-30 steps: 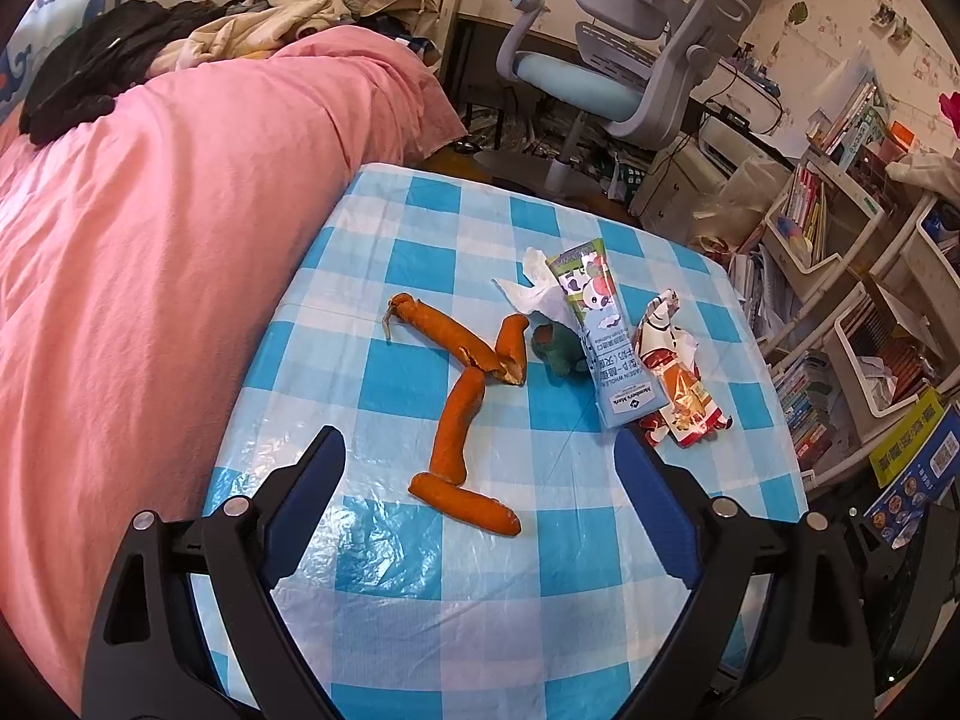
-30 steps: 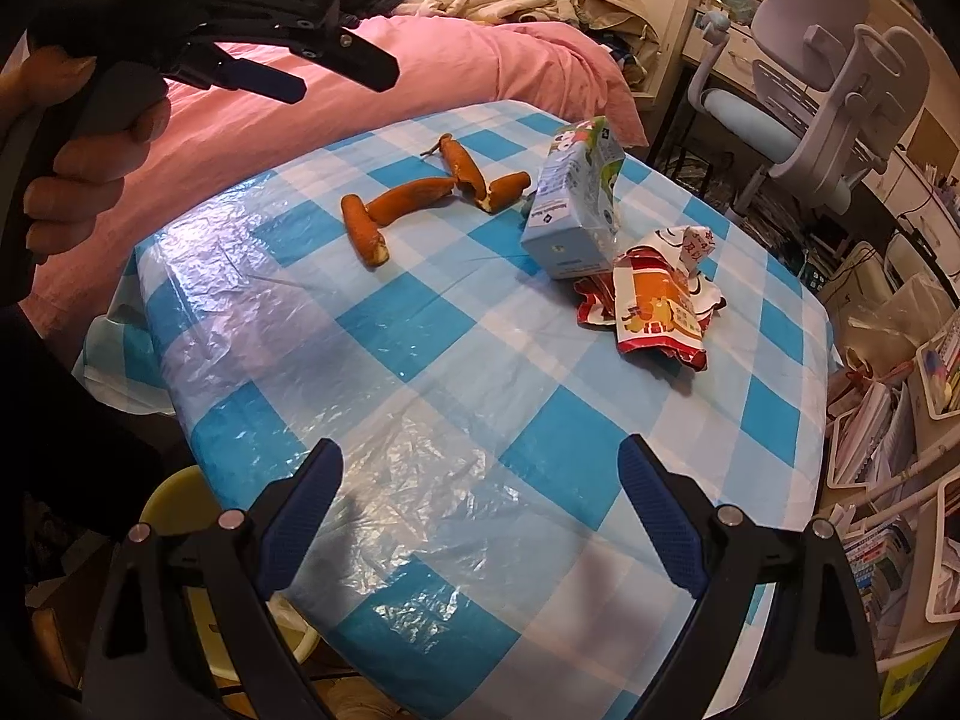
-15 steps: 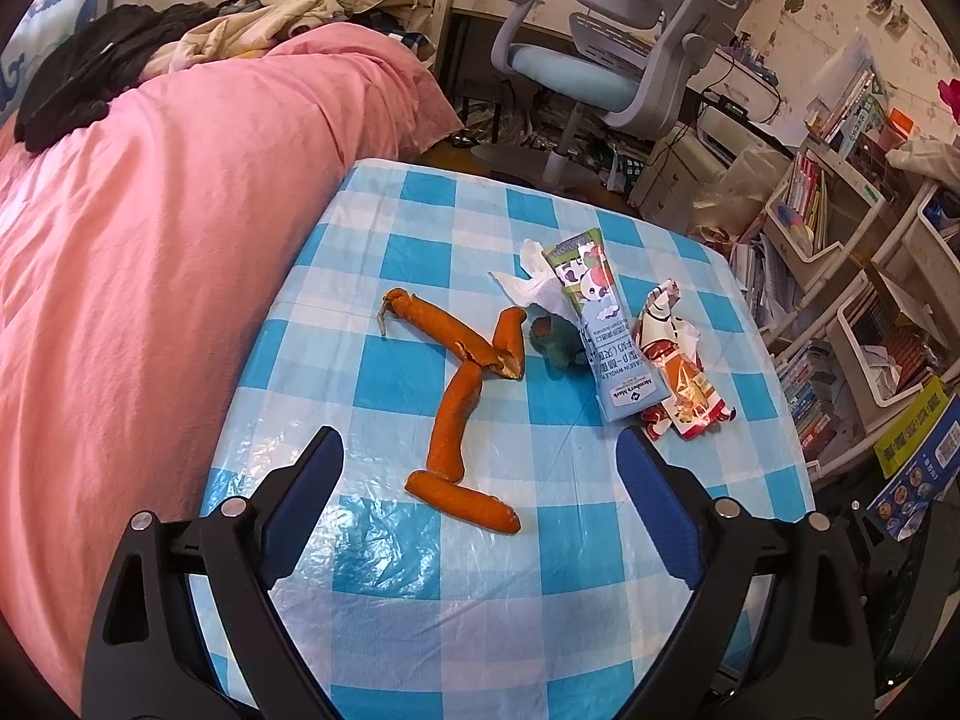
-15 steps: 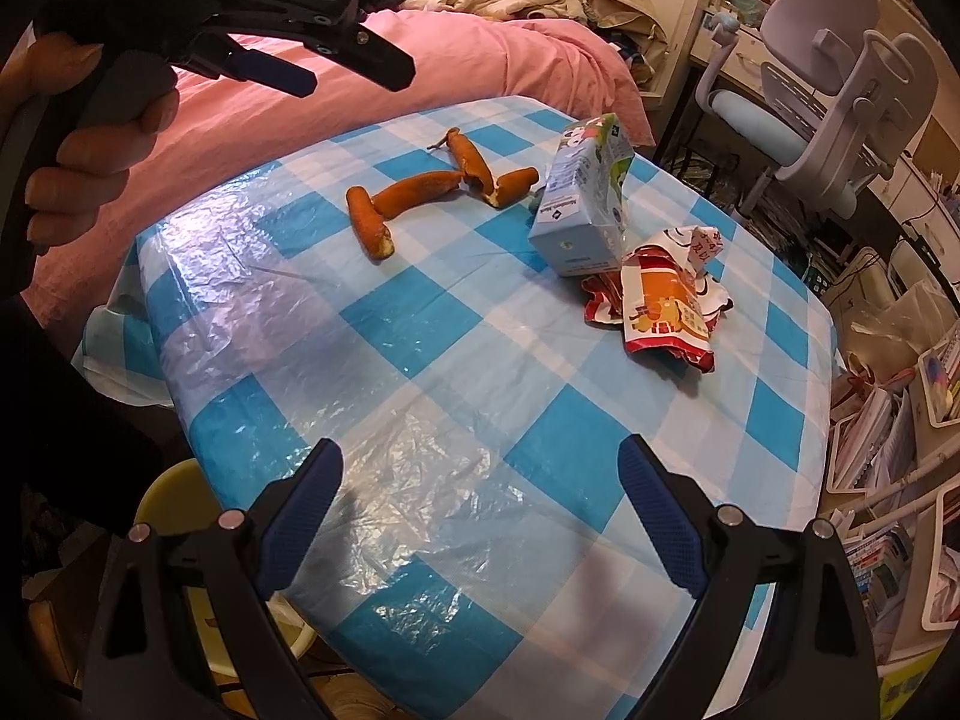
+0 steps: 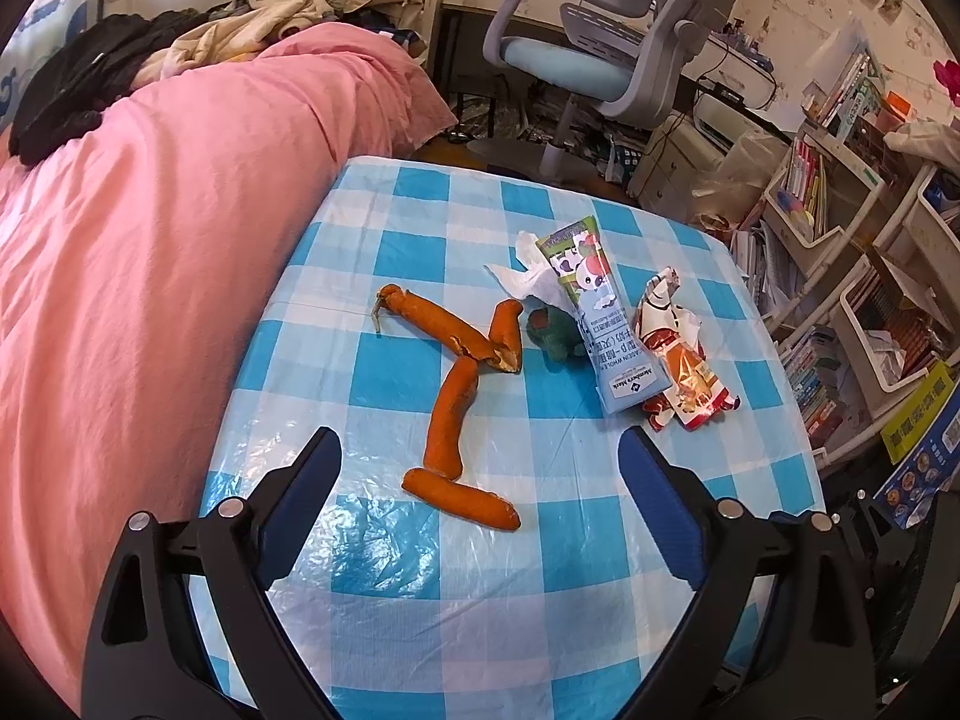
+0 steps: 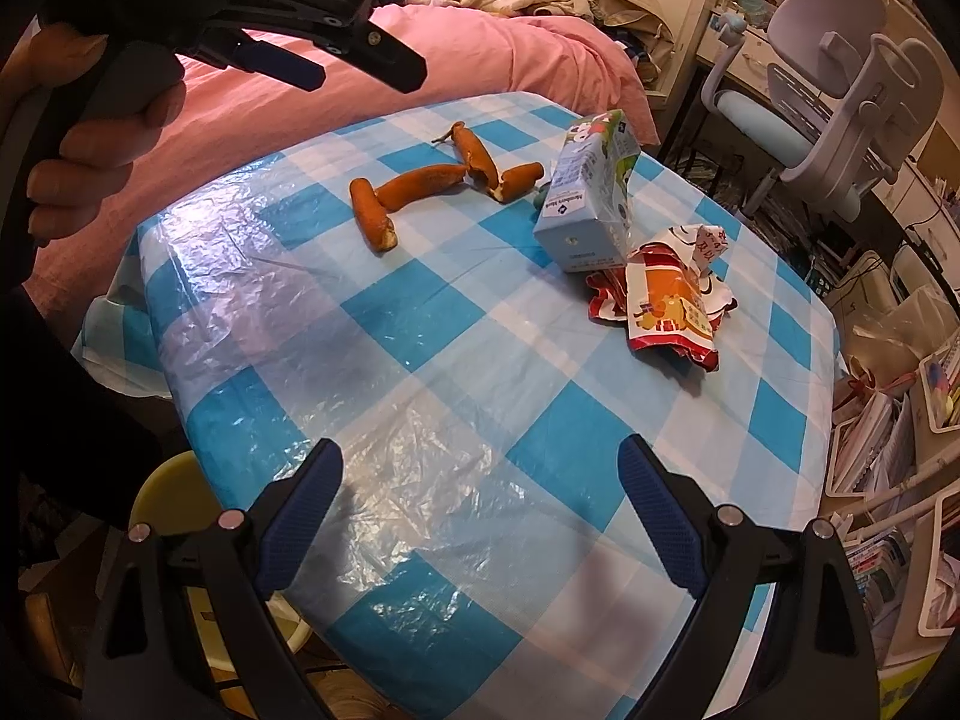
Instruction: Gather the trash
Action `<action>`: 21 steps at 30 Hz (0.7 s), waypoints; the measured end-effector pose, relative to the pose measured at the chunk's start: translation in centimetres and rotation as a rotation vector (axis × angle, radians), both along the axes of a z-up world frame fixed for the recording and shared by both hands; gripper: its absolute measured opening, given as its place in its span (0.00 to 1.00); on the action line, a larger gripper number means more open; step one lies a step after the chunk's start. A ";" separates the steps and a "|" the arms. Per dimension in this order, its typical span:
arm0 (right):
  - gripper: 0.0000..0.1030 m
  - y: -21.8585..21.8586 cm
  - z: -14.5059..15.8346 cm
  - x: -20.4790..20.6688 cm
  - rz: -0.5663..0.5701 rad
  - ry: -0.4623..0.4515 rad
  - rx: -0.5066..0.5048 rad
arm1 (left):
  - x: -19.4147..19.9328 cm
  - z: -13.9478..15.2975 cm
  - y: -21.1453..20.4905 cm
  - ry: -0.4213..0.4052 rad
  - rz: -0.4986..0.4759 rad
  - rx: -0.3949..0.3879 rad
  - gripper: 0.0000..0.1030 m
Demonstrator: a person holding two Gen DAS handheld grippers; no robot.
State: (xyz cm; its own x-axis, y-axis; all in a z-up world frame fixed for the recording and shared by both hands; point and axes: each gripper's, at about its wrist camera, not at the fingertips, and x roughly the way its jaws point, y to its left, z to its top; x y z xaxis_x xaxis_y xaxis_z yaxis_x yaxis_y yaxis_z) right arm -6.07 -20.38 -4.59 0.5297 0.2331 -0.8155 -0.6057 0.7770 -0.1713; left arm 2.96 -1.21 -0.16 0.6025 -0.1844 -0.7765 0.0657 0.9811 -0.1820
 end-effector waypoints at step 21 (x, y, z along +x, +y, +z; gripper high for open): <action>0.87 -0.4 0.1 -0.3 0.009 -0.007 -0.007 | -0.2 -0.6 -0.4 0.015 -0.035 0.061 0.88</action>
State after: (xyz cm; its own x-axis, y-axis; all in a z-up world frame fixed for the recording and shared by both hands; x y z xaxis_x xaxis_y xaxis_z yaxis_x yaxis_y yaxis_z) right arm -6.41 -20.76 -4.50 0.5337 0.2319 -0.8133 -0.6112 0.7704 -0.1814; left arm 2.73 -1.56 -0.72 0.5849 -0.1571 -0.7957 0.0978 0.9876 -0.1231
